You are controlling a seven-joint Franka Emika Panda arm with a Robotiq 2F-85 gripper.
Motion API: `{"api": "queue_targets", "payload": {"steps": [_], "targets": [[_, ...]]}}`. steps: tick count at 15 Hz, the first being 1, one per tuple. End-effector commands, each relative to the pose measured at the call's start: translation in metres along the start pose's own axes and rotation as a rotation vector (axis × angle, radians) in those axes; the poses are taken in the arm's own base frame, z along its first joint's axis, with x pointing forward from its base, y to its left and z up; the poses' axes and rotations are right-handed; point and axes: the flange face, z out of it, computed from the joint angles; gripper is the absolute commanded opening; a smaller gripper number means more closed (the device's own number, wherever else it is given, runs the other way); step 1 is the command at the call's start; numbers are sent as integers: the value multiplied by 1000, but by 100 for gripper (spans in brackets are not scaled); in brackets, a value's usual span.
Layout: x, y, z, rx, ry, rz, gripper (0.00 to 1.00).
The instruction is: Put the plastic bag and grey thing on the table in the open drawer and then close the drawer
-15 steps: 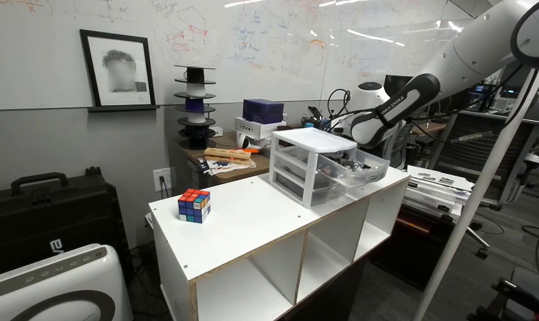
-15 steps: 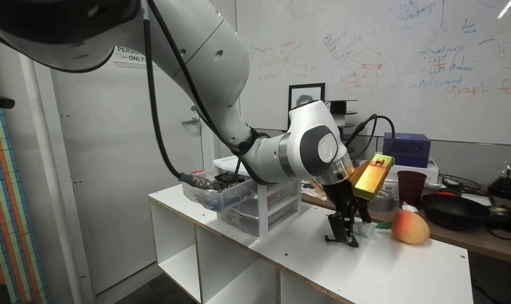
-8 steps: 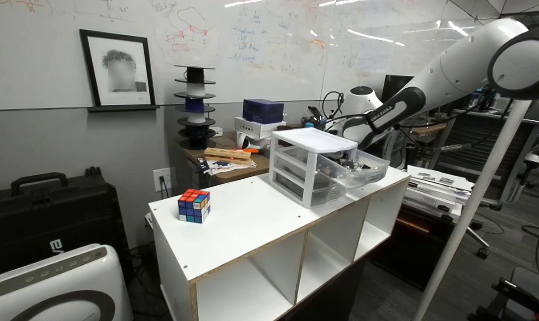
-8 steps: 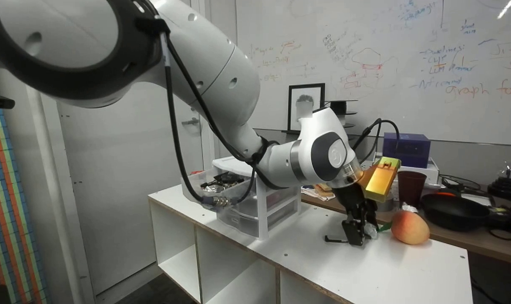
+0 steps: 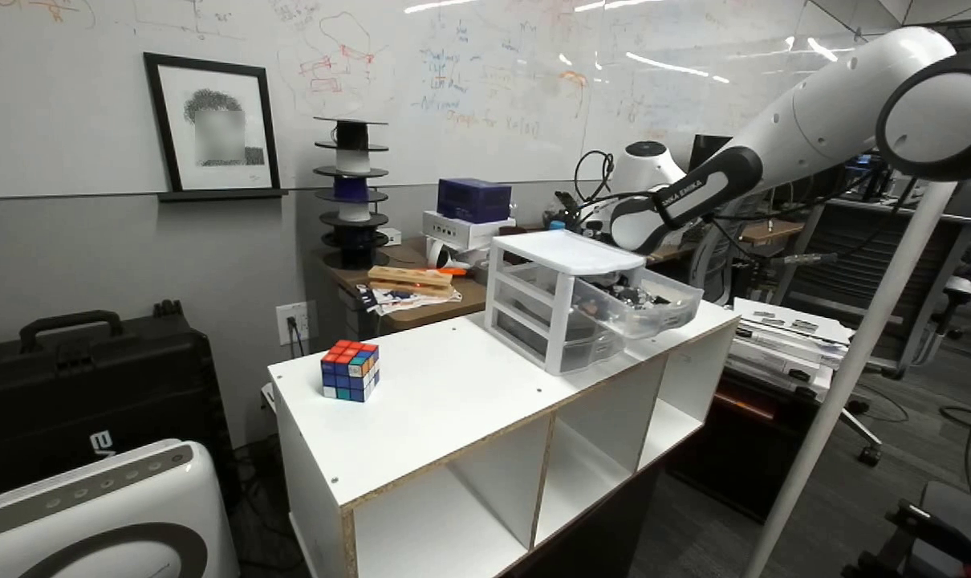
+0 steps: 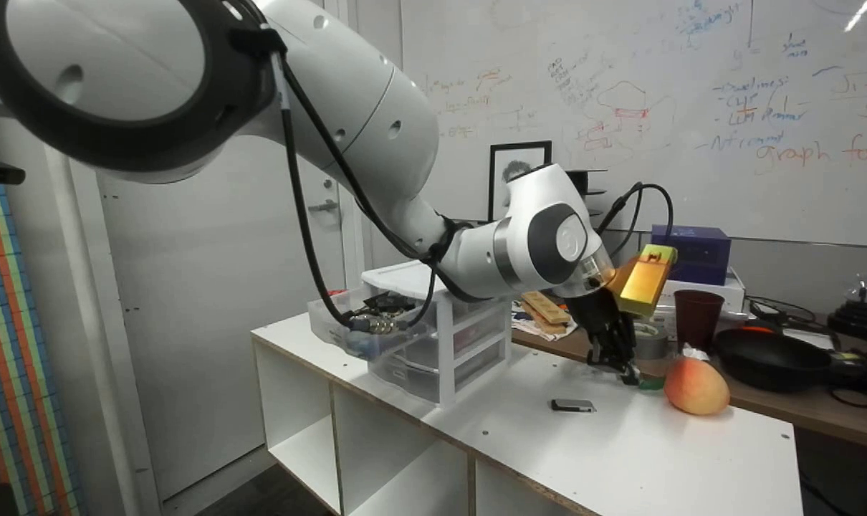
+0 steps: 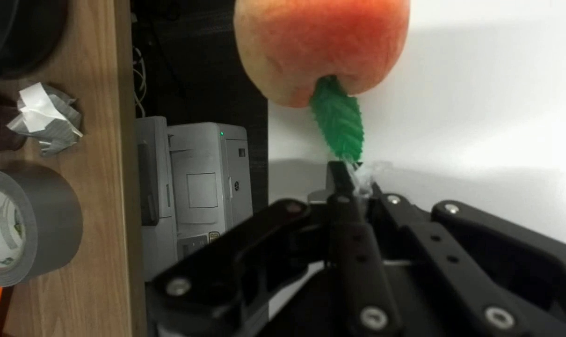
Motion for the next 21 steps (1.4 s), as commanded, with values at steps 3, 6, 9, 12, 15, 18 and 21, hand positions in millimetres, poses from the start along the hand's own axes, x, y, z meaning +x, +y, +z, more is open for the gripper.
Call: {"api": "queue_targets", "payload": {"steps": [3, 6, 9, 12, 15, 18, 21], "targets": [[-18, 14, -68, 78, -40, 54, 7], [-37, 18, -119, 119, -73, 129, 7], [-49, 13, -179, 217, -129, 238, 7], [-43, 4, -241, 299, -108, 262, 7], [-20, -12, -297, 320, -80, 209, 7], [12, -33, -335, 288, -76, 160, 8], [48, -63, -341, 321, -57, 65, 7]]}}
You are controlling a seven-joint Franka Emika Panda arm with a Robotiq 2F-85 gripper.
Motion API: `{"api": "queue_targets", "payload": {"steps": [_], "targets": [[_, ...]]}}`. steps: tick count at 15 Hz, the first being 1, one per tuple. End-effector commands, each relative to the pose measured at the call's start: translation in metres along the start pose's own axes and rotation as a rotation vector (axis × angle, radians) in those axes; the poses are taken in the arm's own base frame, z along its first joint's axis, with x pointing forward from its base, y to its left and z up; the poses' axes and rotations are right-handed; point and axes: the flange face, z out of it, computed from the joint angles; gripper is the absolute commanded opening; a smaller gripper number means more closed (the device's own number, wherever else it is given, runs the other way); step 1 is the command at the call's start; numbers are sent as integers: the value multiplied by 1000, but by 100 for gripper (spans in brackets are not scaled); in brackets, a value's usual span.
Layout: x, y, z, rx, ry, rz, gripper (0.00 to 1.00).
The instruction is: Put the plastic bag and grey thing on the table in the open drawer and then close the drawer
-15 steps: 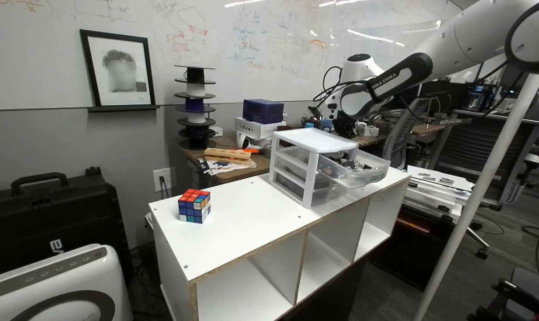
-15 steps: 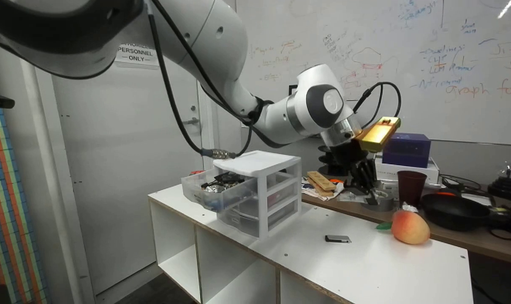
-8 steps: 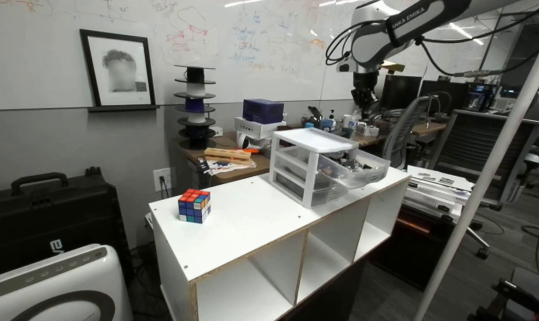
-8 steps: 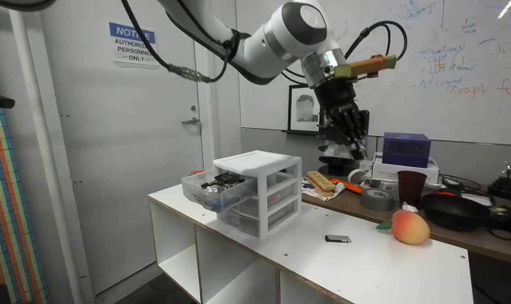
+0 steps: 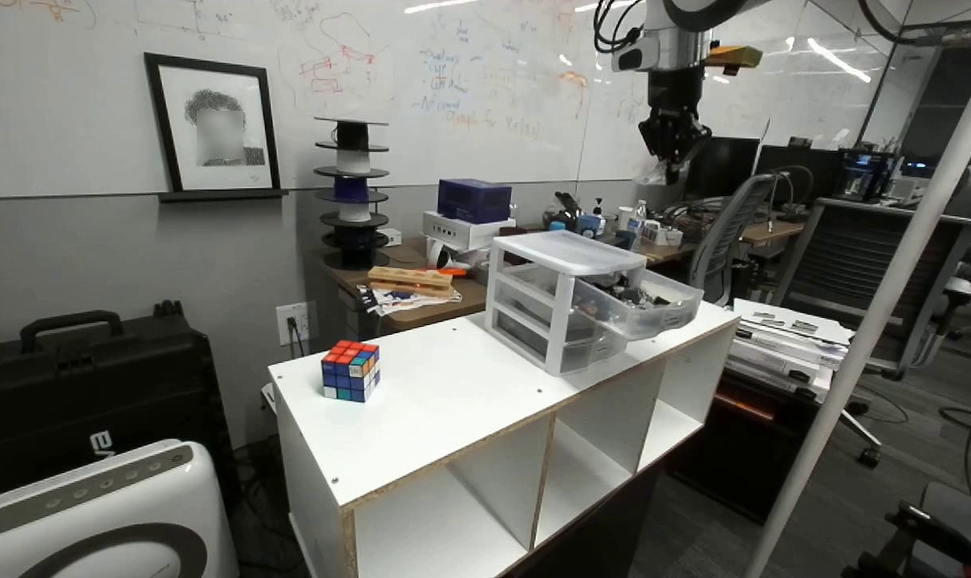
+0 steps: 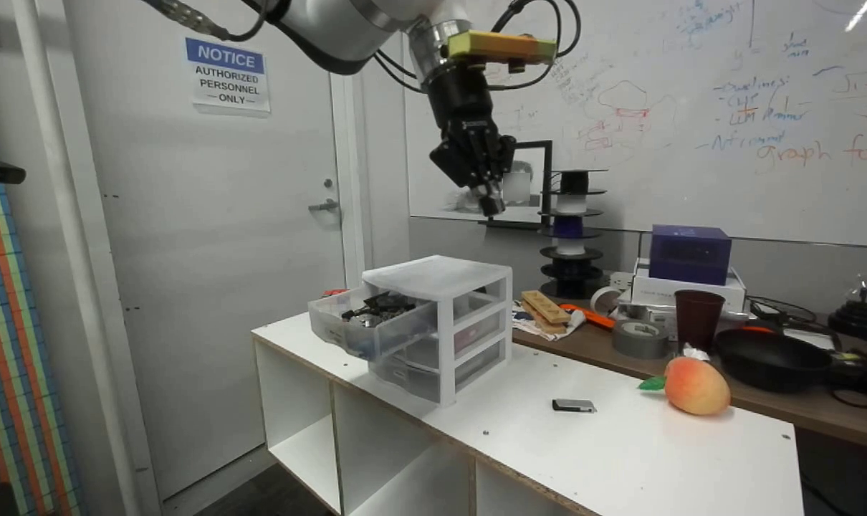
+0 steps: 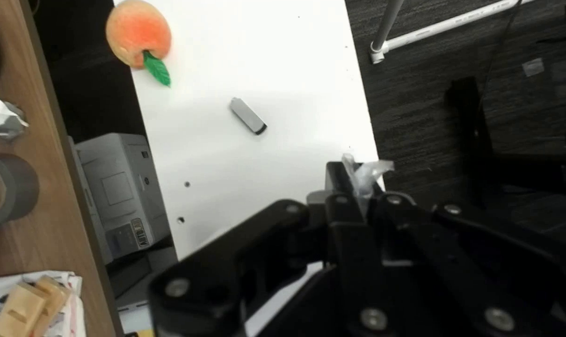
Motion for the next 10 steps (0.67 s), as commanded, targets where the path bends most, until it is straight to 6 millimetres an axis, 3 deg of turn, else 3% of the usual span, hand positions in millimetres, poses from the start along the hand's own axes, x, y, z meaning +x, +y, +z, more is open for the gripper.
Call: {"api": "queue_targets", "payload": {"steps": [1, 6, 10], "targets": [[28, -52, 3, 30, -20, -94, 7], [63, -89, 40, 102, -52, -193, 7], [94, -100, 64, 93, -9, -232, 7]]}}
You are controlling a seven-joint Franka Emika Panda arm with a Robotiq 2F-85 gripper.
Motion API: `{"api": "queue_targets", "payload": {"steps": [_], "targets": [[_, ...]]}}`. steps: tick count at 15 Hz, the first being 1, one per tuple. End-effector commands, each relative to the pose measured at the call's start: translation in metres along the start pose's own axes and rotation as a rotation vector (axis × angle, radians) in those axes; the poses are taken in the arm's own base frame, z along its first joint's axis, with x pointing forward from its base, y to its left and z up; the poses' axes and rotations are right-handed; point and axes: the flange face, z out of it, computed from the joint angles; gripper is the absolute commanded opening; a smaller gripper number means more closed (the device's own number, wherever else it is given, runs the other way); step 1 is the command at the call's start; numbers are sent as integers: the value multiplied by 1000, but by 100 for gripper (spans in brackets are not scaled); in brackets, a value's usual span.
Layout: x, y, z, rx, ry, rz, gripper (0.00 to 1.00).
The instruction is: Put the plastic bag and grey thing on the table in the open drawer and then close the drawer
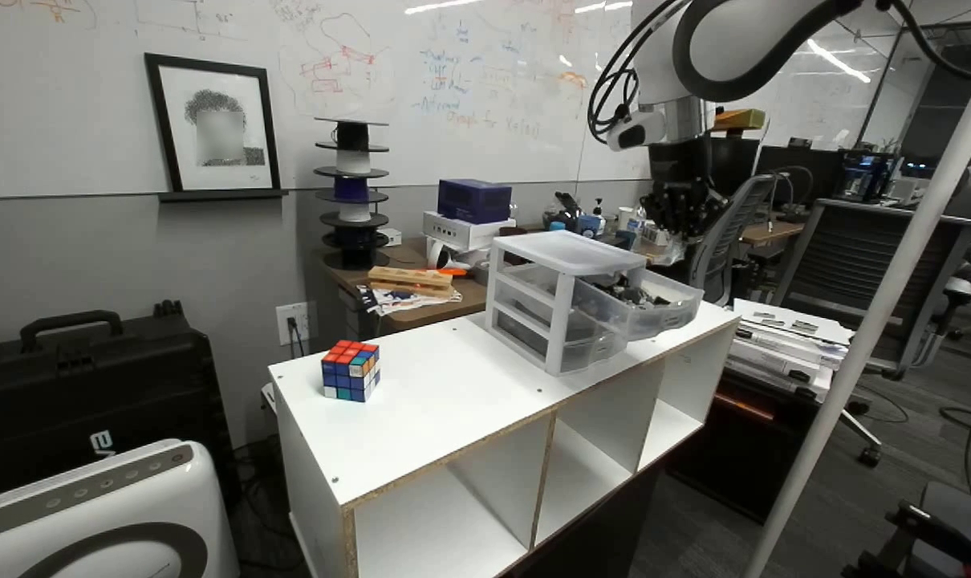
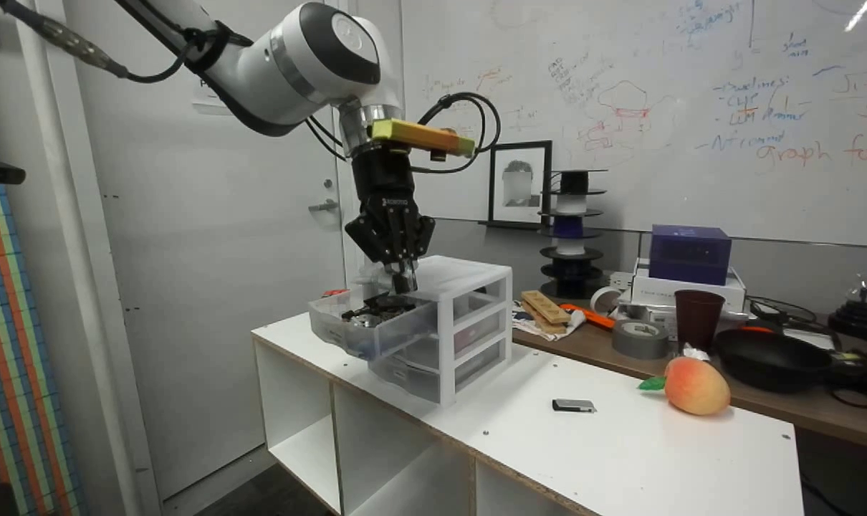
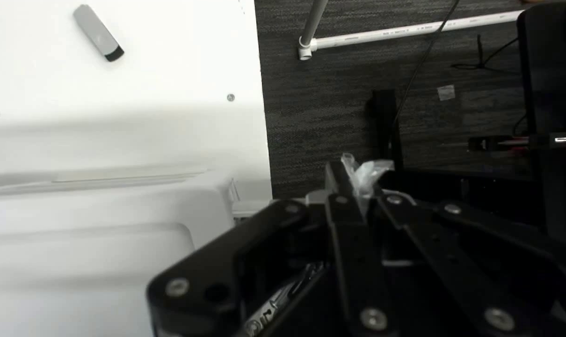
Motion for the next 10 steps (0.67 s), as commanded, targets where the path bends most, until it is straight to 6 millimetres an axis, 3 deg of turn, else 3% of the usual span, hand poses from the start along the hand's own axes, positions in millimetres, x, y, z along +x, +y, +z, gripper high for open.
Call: {"api": "queue_targets", "payload": {"steps": [1, 5, 7, 8, 10], "targets": [[22, -10, 7, -37, 14, -36, 7], [37, -15, 17, -16, 25, -60, 9], [39, -16, 16, -23, 35, -60, 34], [38, -16, 12, -42, 45, -56, 35], [33, -11, 3, -71, 81, -31, 50]]}}
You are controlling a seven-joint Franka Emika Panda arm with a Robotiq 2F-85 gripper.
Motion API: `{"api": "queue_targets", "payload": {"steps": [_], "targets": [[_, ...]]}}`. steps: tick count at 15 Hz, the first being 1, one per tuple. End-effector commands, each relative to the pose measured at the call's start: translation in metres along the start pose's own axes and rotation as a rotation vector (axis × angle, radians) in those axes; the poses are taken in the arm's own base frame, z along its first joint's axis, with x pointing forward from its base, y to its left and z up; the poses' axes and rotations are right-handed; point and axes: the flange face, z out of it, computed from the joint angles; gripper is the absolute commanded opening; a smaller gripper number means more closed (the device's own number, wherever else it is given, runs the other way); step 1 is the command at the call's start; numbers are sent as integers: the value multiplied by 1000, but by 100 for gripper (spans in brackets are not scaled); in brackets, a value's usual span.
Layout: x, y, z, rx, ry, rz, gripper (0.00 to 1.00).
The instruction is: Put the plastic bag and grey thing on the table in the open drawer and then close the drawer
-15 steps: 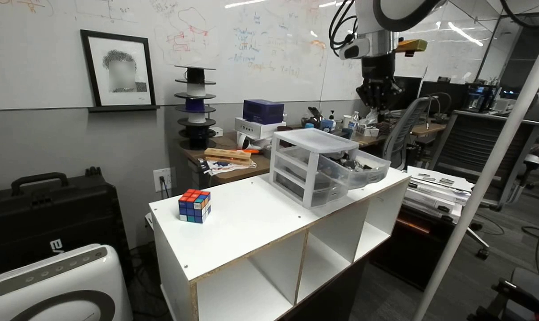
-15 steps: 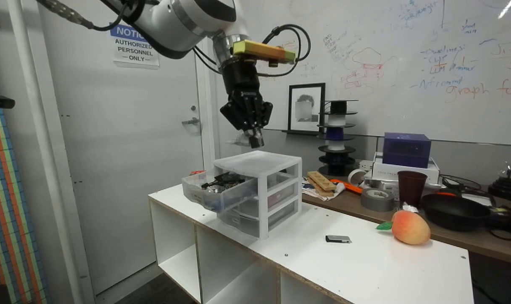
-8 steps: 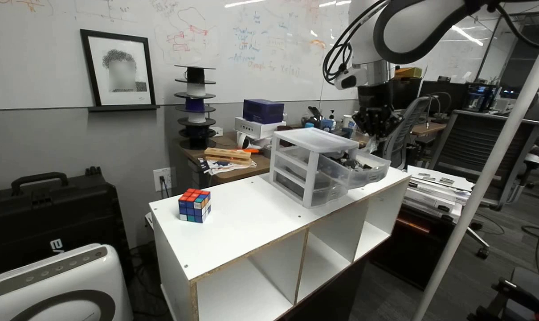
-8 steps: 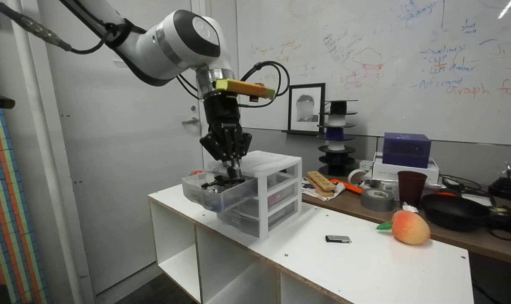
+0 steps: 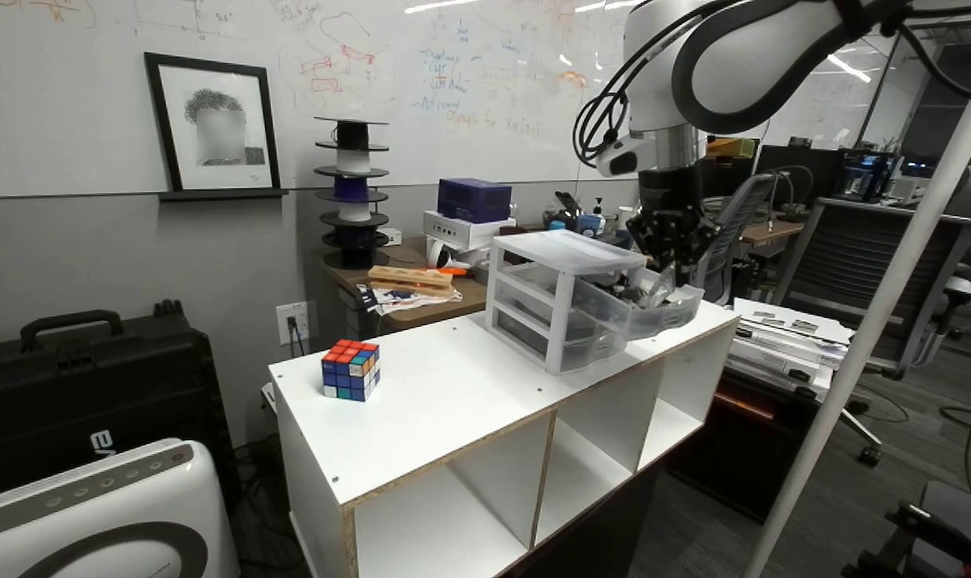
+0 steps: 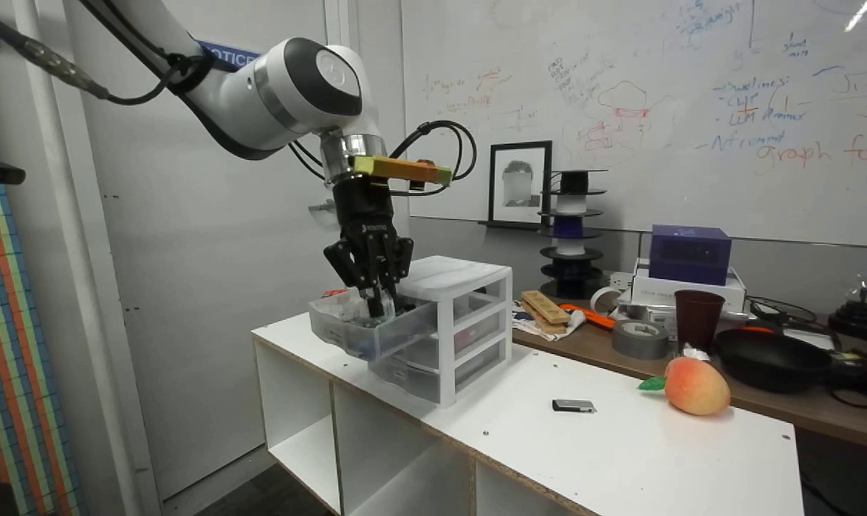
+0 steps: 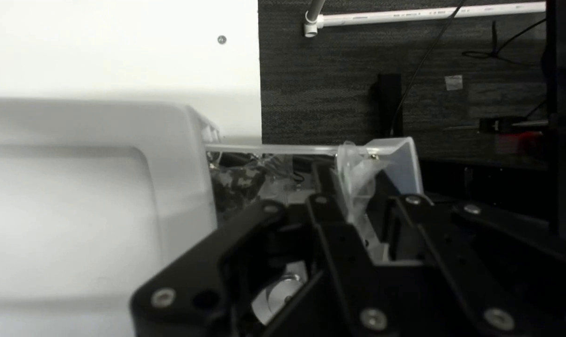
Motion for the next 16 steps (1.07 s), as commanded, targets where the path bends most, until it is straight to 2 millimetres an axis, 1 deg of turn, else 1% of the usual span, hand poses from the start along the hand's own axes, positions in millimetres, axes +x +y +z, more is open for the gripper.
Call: {"api": "queue_targets", "payload": {"steps": [1, 3, 4, 5, 7, 9, 11, 13, 14, 16], "targets": [[-8, 4, -24, -77, 74, 59, 56], [-17, 10, -38, -103, 135, 116, 72], [-25, 14, -45, -123, 167, 160, 79], [-37, 19, -53, -149, 189, 207, 88], [-66, 27, -66, -188, 217, 298, 100], [-103, 34, -75, -217, 239, 396, 100], [-145, 40, -75, -226, 244, 503, 100], [-183, 42, -65, -219, 240, 618, 100], [-195, 43, -59, -200, 233, 676, 100], [-215, 48, -38, -138, 220, 783, 100]]}}
